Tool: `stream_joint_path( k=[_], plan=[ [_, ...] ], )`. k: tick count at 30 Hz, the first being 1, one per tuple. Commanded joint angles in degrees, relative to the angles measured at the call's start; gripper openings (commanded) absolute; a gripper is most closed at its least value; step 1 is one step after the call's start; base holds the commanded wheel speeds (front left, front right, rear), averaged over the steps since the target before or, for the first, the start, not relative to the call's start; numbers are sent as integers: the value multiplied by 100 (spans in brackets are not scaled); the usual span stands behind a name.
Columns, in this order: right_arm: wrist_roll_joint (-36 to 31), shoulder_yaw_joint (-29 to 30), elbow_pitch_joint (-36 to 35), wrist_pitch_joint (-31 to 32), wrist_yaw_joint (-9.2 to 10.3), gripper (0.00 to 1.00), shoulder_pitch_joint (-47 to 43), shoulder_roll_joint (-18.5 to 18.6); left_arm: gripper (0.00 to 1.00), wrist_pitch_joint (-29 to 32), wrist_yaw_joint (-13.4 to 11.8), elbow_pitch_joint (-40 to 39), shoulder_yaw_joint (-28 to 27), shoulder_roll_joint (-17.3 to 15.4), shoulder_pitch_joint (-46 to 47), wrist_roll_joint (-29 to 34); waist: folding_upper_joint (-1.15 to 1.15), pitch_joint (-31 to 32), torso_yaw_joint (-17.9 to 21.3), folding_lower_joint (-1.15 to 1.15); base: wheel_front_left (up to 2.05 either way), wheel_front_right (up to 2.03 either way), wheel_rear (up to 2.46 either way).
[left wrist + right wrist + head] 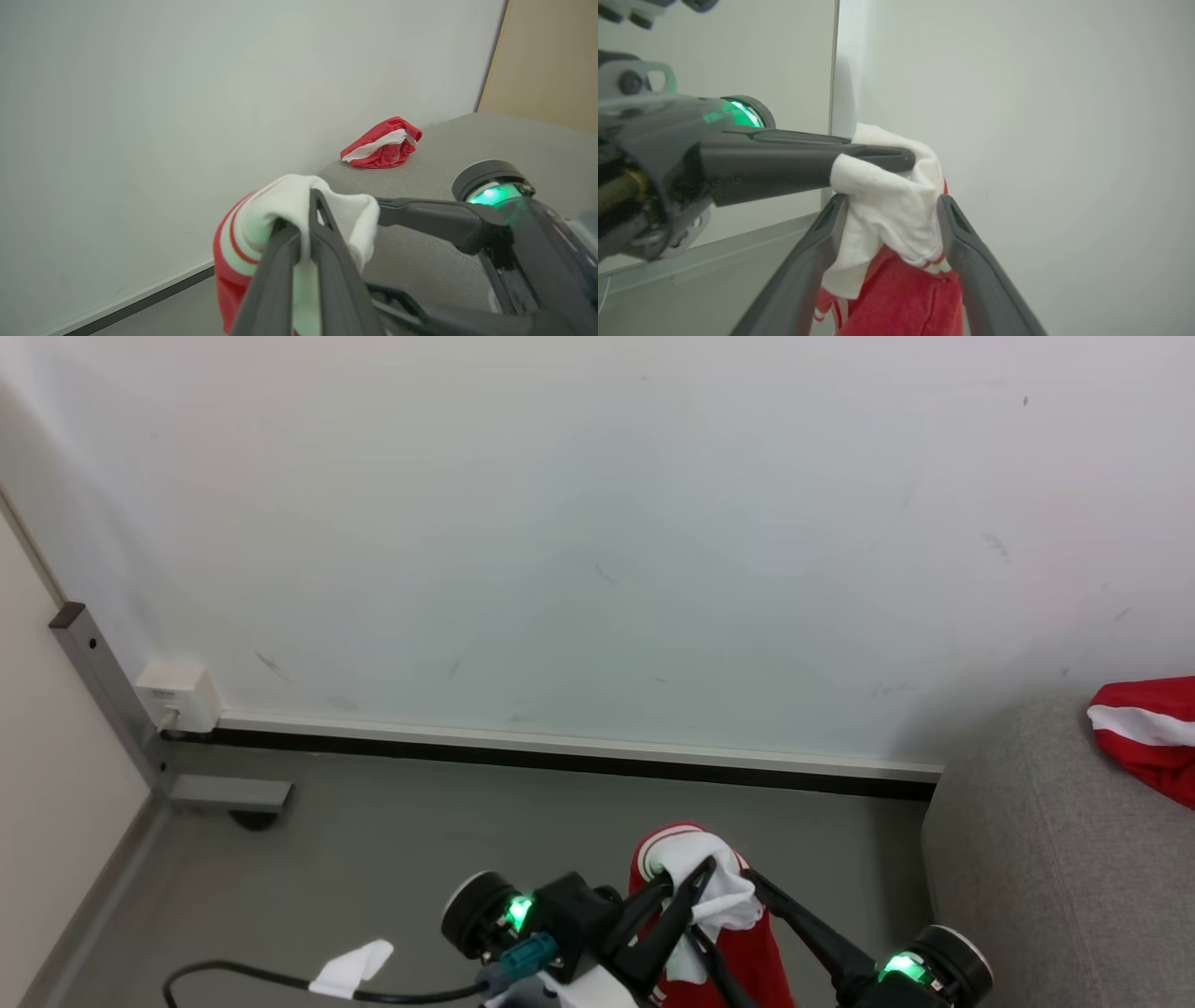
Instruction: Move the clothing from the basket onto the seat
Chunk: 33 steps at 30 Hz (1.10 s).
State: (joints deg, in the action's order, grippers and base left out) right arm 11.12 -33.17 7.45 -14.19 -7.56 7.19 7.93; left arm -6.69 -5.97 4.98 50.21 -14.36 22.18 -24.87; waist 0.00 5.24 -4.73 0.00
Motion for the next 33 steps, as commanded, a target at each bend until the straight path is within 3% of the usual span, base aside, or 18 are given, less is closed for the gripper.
stream_joint_path(
  k=[1,17,18,19,20,25,26,27,28,33],
  plan=[
    [50,58,53,-9,15,100,48,72,0,-33,37,-14,37,27,57,82,0,-5,16,0,0,0,0],
    [138,285,339,-44,15,100,-56,48,0,337,417,-800,373,-57,78,-162,0,-29,168,0,0,0,0],
    [161,274,361,-41,15,93,-47,50,0,346,421,-827,379,-63,72,-179,0,-32,175,0,0,0,0],
    [181,263,376,-43,15,39,-32,55,0,353,426,-839,394,-76,67,-191,0,-33,182,0,0,0,0],
    [202,241,383,-44,15,0,-14,63,0,366,426,-832,395,-89,57,-201,0,-34,190,0,0,0,0],
    [336,254,337,-67,15,0,53,114,0,324,355,-701,383,-162,6,-172,0,-47,260,0,0,0,0],
    [355,274,336,-71,15,0,53,129,20,283,326,-665,359,-174,-5,-148,0,-50,282,0,0,0,0],
    [367,292,333,-74,15,0,53,144,49,268,272,-599,344,-220,-6,-73,0,-55,313,0,0,0,0],
    [378,319,331,-77,15,0,50,152,100,245,239,-553,339,-238,-25,-48,0,-63,350,0,0,0,0],
    [387,541,271,-90,15,0,-14,195,100,75,132,-350,308,-238,-179,-101,0,-116,588,0,0,0,0]
  ],
)
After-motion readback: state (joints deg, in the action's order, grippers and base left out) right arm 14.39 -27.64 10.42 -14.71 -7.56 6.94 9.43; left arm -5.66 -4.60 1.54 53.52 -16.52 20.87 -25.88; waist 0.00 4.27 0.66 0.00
